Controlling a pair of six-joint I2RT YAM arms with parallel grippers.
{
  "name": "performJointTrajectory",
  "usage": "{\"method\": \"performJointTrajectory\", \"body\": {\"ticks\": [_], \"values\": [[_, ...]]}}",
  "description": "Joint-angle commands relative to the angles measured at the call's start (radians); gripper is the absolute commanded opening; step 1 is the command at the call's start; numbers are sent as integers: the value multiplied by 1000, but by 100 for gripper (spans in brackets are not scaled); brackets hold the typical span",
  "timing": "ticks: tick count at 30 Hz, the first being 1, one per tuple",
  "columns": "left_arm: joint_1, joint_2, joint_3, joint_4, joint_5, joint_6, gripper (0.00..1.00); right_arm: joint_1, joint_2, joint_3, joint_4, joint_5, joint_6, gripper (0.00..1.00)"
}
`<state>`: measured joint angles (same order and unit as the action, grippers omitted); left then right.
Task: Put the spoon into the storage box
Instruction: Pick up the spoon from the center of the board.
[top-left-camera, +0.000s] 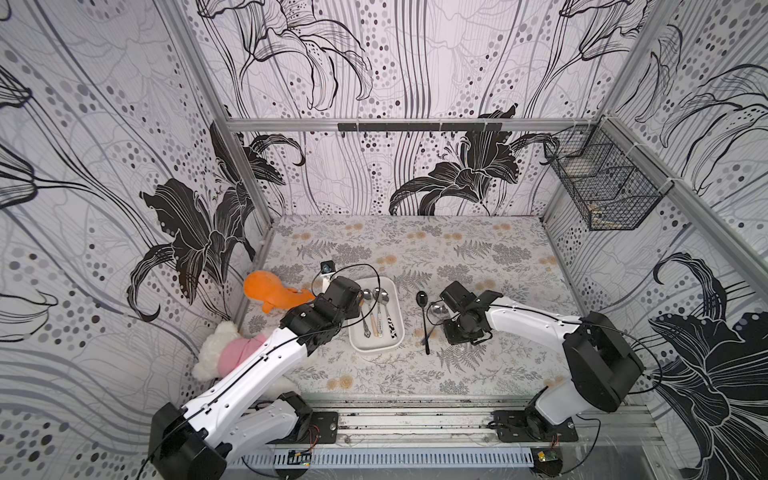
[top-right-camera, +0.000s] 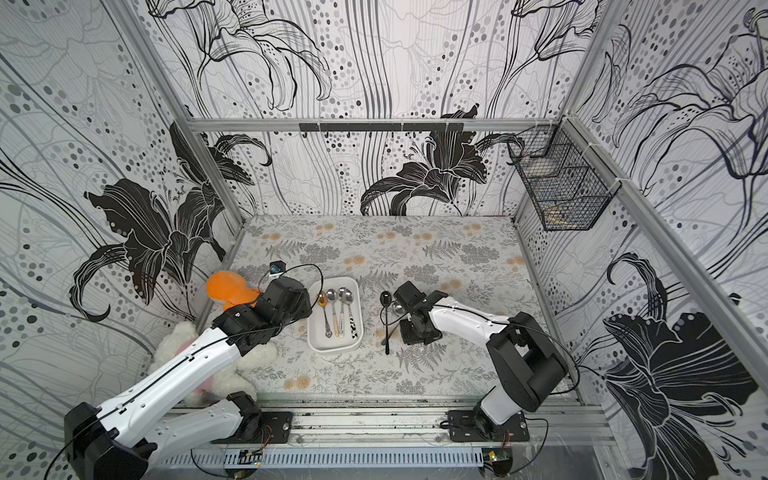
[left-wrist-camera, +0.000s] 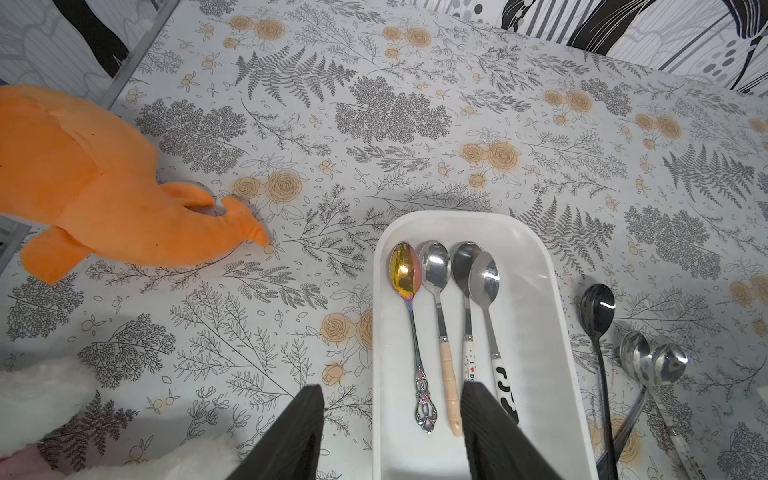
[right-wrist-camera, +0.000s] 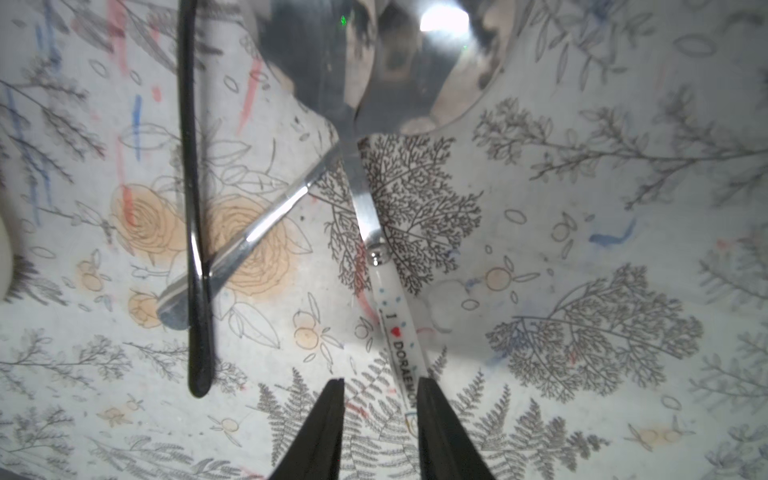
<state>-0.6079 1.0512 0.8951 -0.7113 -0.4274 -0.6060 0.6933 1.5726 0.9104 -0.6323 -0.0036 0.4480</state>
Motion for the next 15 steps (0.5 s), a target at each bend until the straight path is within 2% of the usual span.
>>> {"method": "performJointTrajectory", "body": {"ticks": [1,11,15], "values": [[4,-12,-10,10,-11,25,59,16,52,-4,-48,39,5,34],[5,-34,-22,13,-13,20,59,26,153,31,-4,72,-6,32],[5,-38,-25,18,-7,22,59,26,159,27,15,77,-2,28]]}}
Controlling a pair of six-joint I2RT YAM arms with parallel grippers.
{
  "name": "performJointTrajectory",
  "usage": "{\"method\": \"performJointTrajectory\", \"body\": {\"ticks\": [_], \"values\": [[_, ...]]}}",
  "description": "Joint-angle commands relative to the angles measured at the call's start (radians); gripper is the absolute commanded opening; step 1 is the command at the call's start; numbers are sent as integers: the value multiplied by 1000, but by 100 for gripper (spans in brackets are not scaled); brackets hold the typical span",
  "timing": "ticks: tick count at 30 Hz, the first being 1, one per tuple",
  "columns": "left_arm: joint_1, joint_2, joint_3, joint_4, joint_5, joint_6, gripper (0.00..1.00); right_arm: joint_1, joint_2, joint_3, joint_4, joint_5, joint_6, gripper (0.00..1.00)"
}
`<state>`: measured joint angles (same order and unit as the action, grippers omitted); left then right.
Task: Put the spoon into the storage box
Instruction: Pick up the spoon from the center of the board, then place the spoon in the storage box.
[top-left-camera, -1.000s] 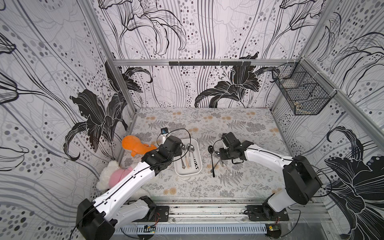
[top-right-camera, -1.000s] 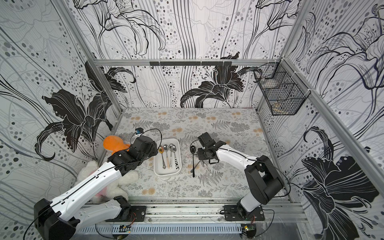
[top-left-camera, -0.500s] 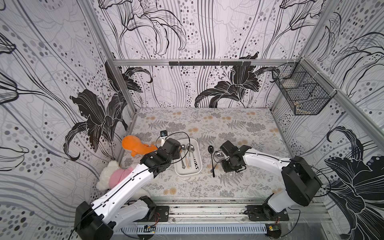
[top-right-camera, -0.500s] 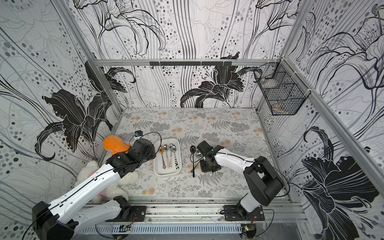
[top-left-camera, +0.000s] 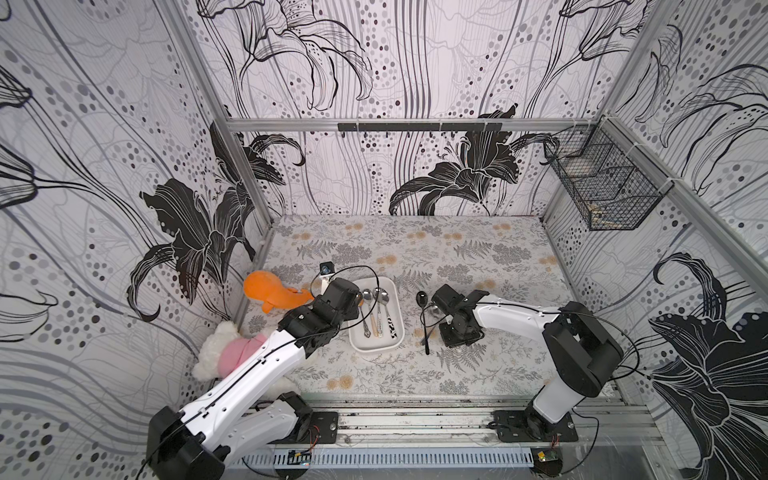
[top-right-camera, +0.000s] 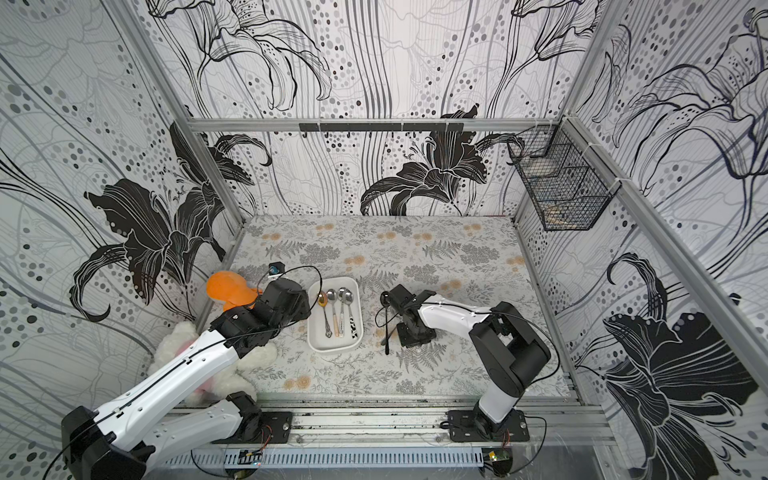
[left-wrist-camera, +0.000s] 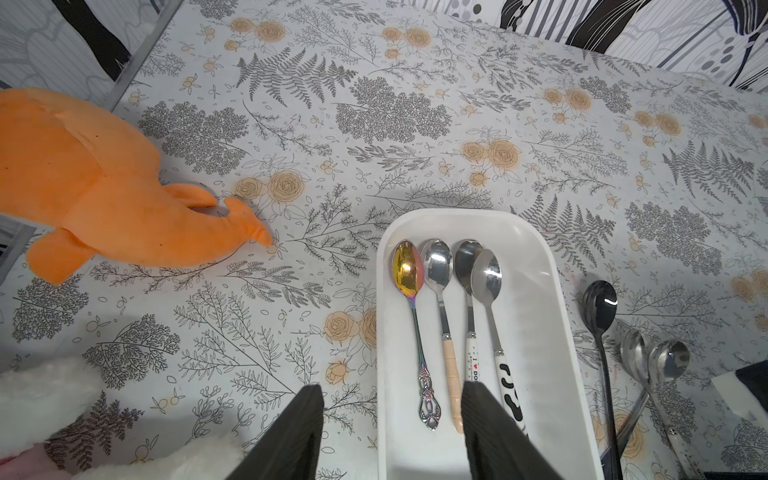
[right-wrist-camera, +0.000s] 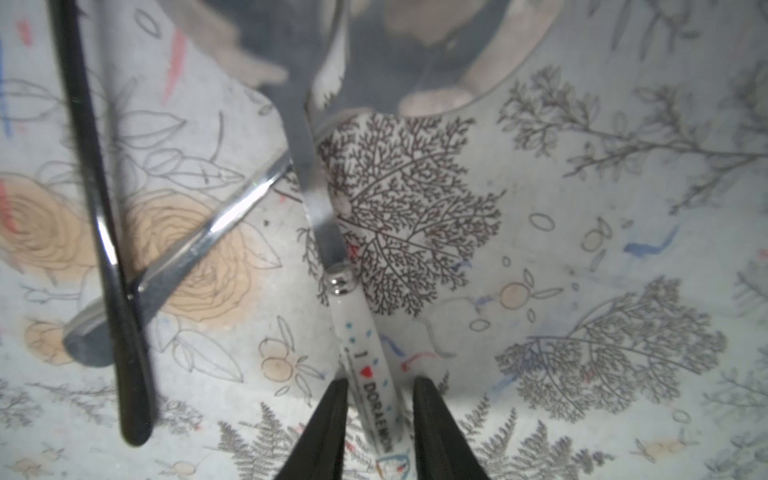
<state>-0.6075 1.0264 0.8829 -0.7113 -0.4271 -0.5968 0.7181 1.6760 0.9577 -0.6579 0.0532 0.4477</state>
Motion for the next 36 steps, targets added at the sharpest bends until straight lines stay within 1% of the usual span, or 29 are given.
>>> {"method": "performJointTrajectory", "body": {"ticks": [1,9,14,20,23,26,30,34,36], "values": [[5,-10,-12,17,-7,12,59,1,55,-19,43,20,1,27],[5,-18,-13,14,-14,8,59,1,-4,-13,55,27,13,15],[5,-25,-13,13,-22,5,59,1,-60,10,34,24,15,13],[5,-28,-12,10,-31,2,59,3,-145,58,33,-57,32,13],[11,-33,-13,7,-42,-1,59,16,-148,115,56,-124,63,13],[20,-41,-14,3,-53,-8,59,70,-91,221,88,-186,107,12],[21,-49,-18,4,-57,-9,59,149,67,415,72,-205,139,12],[23,-49,-18,1,-62,-11,60,177,214,592,58,-250,171,12],[23,-48,-17,1,-64,-11,62,190,275,672,50,-252,175,12]]}}
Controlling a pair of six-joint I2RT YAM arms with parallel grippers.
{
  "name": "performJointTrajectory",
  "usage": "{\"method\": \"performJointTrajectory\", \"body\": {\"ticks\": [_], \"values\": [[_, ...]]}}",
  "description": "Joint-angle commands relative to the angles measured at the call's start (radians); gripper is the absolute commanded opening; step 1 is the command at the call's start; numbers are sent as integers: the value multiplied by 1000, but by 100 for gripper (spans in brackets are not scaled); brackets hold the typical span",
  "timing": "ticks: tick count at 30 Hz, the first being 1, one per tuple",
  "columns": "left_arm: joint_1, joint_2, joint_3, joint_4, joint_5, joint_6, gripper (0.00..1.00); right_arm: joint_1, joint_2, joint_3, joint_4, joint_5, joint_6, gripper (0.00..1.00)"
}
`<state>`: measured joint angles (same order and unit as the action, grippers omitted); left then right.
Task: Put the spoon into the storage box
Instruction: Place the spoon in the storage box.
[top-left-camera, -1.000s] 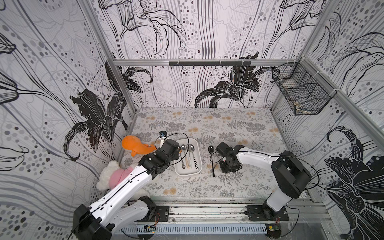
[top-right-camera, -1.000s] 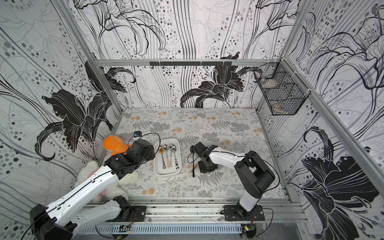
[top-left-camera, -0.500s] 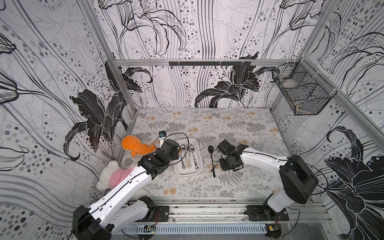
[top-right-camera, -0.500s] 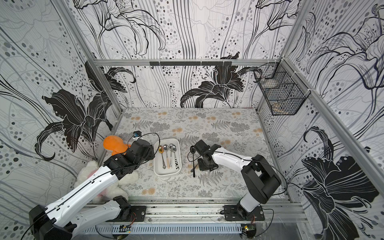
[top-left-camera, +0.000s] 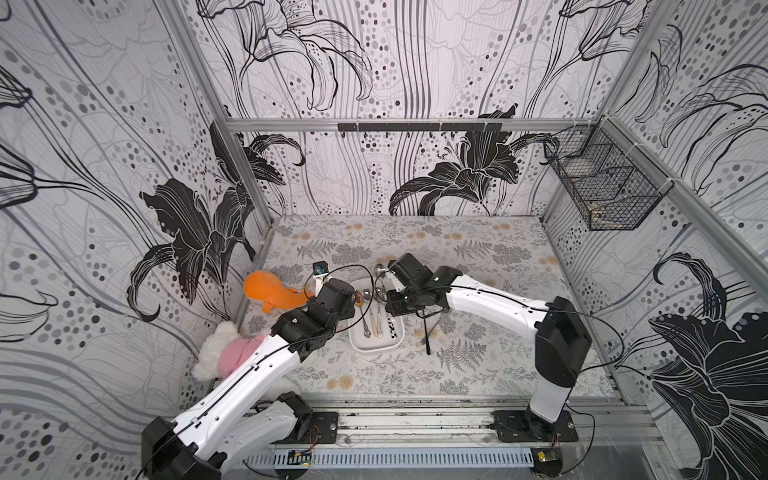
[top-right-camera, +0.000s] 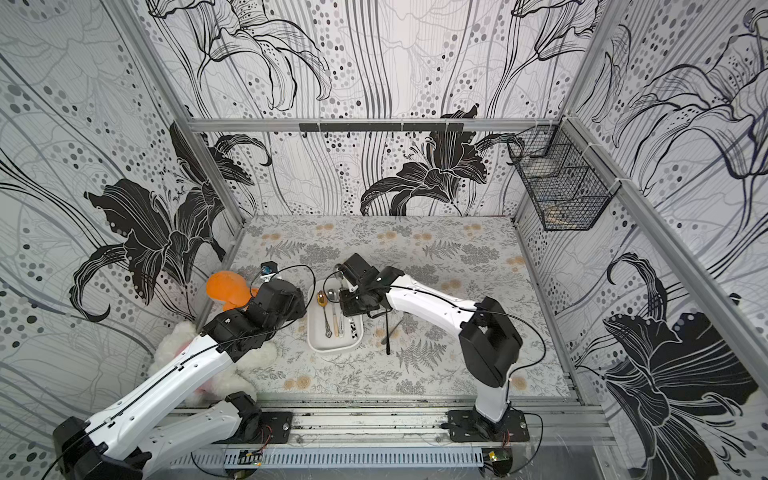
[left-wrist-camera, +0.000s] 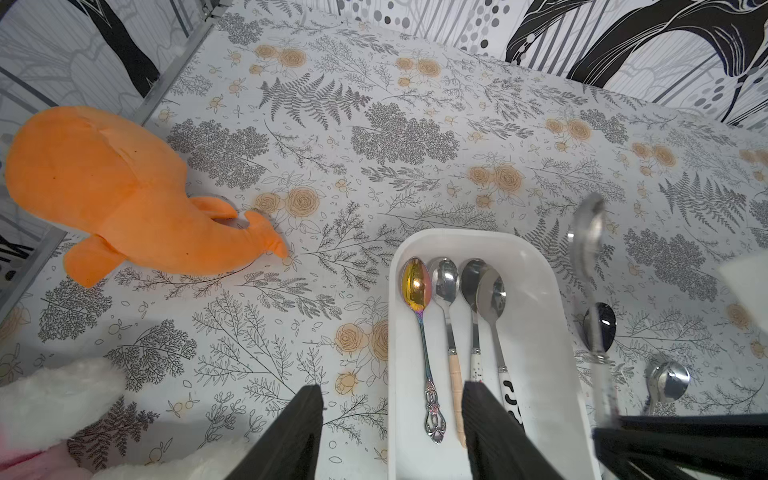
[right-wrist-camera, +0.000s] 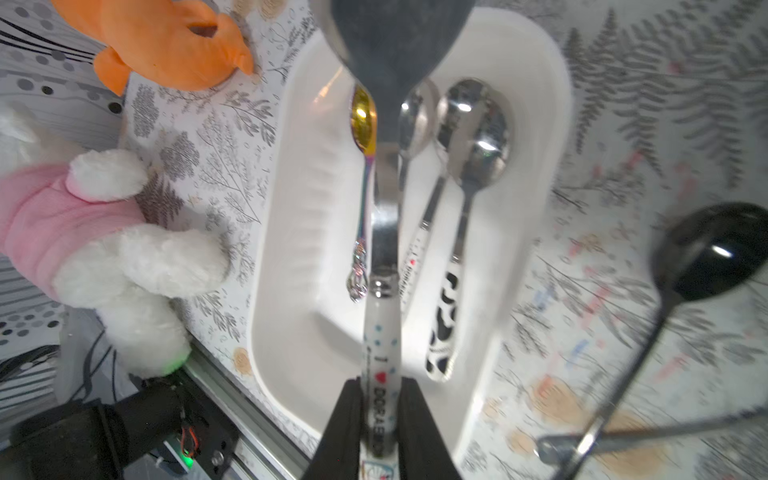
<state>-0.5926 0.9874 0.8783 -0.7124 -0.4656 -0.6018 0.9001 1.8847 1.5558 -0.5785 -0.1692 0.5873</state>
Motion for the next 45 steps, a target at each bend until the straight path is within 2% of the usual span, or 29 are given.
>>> {"method": "performJointTrajectory", "body": {"ticks": [1,9,17,31,41,45], "values": [[8,-9,-13,3,-26,-9,62,9,99,94,-36,-28,41,12],[12,-16,-15,1,-36,-13,62,22,264,220,-18,-91,66,12],[17,-15,-13,2,-37,-13,63,37,320,214,13,-133,91,13],[24,-4,-13,4,-30,-9,63,43,361,201,4,-84,84,17],[32,3,-12,6,-21,-6,63,44,372,212,-10,-66,68,26],[34,4,-13,7,-19,-6,63,44,351,208,-5,-51,57,27]]}}
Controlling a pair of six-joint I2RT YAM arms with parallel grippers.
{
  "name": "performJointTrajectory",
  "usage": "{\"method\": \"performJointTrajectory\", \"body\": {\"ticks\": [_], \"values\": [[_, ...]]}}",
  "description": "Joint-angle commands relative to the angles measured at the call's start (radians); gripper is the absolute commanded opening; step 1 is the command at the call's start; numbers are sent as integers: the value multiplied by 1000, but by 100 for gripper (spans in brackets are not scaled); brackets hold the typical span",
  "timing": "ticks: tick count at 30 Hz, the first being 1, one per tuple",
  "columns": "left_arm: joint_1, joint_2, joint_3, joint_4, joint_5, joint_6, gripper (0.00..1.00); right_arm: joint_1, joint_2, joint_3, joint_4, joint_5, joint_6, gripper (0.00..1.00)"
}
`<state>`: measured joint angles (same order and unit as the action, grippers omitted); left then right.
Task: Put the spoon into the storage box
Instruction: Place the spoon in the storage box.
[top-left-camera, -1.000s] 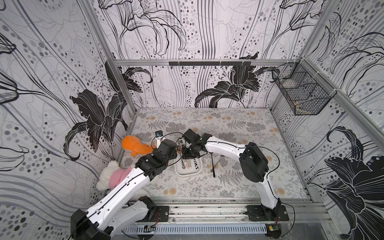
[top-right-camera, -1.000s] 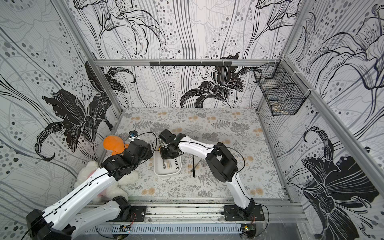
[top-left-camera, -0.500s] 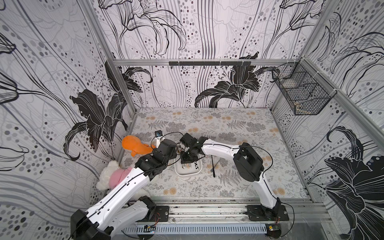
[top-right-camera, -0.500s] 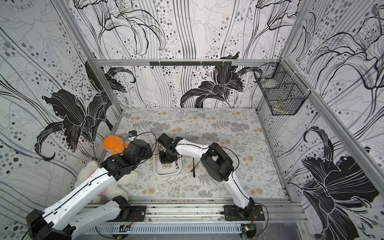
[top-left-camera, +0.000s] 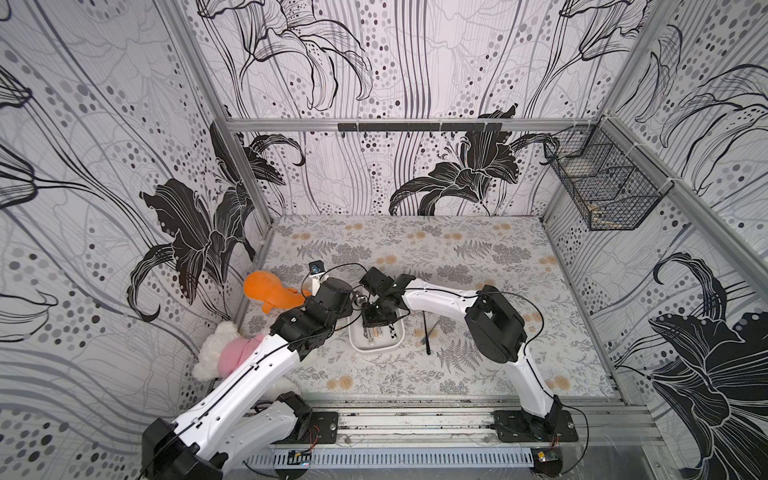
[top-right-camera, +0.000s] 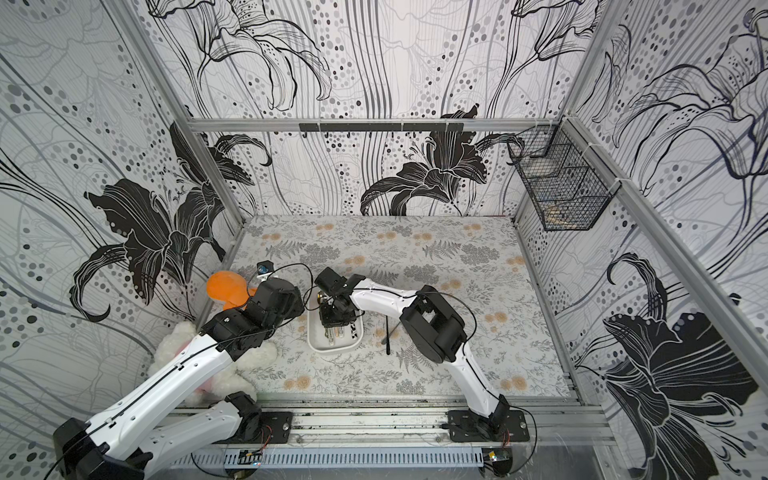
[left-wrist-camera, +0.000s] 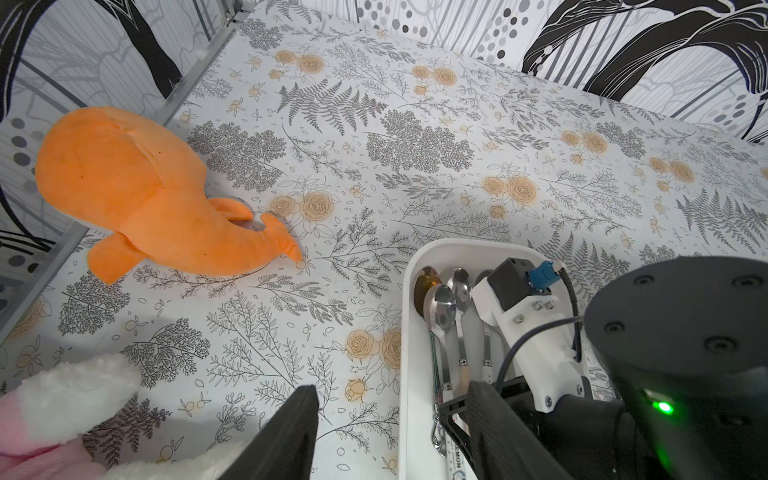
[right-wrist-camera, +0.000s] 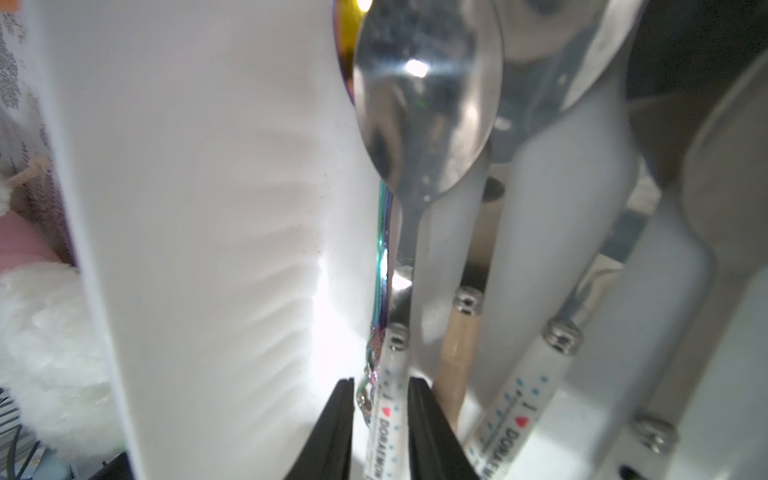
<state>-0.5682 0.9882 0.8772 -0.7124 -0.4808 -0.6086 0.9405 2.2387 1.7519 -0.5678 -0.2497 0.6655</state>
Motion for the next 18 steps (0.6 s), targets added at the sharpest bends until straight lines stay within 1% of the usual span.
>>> {"method": "performJointTrajectory", "body": {"ticks": [1,4,6,9,12,14,16,18], "values": [[9,4,-12,7,-5,1,63,2,-17,5,-8,30,-25,28],[11,4,-12,8,-2,1,63,2,-82,-19,16,65,-53,28],[10,6,-12,10,3,3,63,-8,-140,-40,24,122,-90,29],[10,10,-15,20,24,4,63,-56,-253,-141,80,183,-130,29],[10,15,-16,40,61,13,63,-157,-391,-298,161,228,-157,30],[10,22,-14,68,109,19,63,-238,-472,-402,203,280,-171,30],[6,42,-5,93,150,17,63,-312,-532,-498,239,319,-186,30],[-19,76,19,106,164,-6,62,-381,-566,-588,280,350,-193,30]]}}
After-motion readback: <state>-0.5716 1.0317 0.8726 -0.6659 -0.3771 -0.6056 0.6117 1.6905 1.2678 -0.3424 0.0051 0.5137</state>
